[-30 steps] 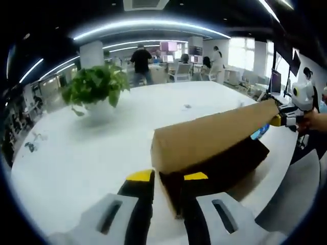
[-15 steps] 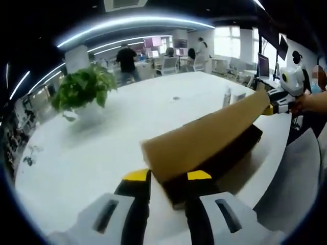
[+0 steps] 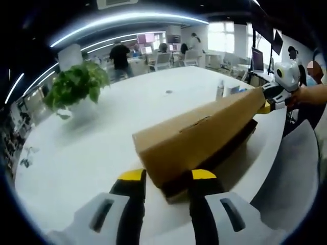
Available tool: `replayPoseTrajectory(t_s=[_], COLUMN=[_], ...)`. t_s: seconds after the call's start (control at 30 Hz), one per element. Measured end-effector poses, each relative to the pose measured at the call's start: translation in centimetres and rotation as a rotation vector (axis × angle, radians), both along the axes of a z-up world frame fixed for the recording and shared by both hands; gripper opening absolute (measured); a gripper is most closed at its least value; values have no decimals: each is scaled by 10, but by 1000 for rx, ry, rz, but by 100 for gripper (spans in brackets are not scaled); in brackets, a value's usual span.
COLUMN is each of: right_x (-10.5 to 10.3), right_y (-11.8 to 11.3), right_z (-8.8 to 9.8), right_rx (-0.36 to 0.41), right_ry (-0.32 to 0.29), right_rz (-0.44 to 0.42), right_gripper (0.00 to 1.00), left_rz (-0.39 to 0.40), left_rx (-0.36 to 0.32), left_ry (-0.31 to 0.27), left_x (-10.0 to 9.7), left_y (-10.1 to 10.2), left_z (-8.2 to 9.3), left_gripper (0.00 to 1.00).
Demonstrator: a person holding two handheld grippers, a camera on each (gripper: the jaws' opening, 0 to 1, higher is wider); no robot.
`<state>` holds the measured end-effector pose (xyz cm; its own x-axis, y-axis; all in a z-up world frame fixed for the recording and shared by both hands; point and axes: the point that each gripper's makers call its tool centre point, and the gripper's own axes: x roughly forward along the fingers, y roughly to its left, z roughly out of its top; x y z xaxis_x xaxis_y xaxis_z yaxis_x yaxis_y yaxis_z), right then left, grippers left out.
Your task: Operate the shoe box by opening the lid, removing the specified soft item, and placing it in the target area until the item is outside and the box remains undamaged.
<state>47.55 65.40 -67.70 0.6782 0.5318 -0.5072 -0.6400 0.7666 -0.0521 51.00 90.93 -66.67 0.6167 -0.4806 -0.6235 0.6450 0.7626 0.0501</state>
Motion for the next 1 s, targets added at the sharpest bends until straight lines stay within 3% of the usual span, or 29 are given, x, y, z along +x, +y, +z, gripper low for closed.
replayPoseTrajectory(t_s=[0.53, 1.0], right_x=[-15, -20], right_y=[9, 14], right_z=[-16, -26], right_rx=[-3, 39], right_ry=[51, 103], right_rz=[73, 70], right_gripper=[39, 42], left_rz=[-37, -42], left_rx=[4, 1], left_ry=[65, 108], left_x=[-13, -17], left_y=[-2, -1], left_z=[-21, -38], left_gripper=[39, 41])
